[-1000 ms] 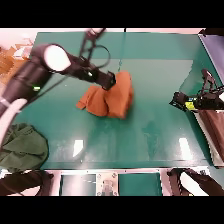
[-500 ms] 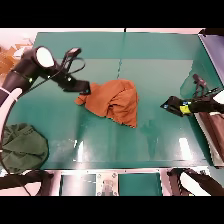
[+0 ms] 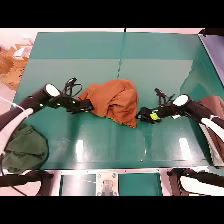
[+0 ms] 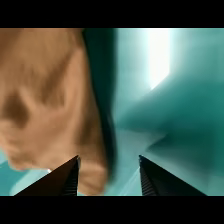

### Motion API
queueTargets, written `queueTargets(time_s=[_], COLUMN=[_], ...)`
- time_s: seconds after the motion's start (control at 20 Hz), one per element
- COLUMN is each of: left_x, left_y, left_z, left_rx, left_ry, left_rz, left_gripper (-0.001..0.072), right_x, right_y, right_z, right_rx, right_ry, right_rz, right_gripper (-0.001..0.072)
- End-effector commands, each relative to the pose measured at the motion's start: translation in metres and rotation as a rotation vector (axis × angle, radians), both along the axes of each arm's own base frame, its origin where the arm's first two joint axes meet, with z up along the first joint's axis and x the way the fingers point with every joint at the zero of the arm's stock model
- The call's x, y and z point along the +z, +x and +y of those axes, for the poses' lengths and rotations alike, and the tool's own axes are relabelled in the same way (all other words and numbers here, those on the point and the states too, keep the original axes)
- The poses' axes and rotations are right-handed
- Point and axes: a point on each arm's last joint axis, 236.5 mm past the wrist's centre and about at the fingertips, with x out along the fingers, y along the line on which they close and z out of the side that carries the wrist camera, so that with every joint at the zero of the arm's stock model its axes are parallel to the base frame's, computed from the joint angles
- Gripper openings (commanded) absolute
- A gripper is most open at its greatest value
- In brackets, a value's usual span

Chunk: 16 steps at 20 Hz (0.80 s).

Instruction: Fold the shirts.

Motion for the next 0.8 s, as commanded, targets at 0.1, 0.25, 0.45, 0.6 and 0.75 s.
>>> queueTargets(time_s=[0.1,0.25,0.45,0.6,0.75], left_x=[-0.01,0.025,0.162,0.314,0.457], left_y=[0.031,0.048,0.085,0.087,0.041], left_z=[-0.021,-0.022,0.001,0.027,0.037], left_rx=[0.126,0.063,0.011,0.035,0.01], left_ry=[-0.057,-0.092,-0.134,-0.137,-0.141], left_rz=[-0.102,-0.157,-0.397,-0.723,-1.037], left_gripper=[0.0439,0.0023,0.0021,0.0021,0.0021], right_x=[-0.011,0.009,0.089,0.214,0.364], right_y=[0.011,0.021,0.059,0.094,0.089], right_z=[0.034,0.048,0.024,-0.013,-0.043], right_rx=[0.024,0.071,0.113,0.087,0.057], right_ry=[0.102,0.179,0.284,0.287,0.216], right_rz=[-0.008,-0.076,-0.163,-0.41,-0.754], right_gripper=[0.0351,0.0015,0.0013,0.0014,0.0013])
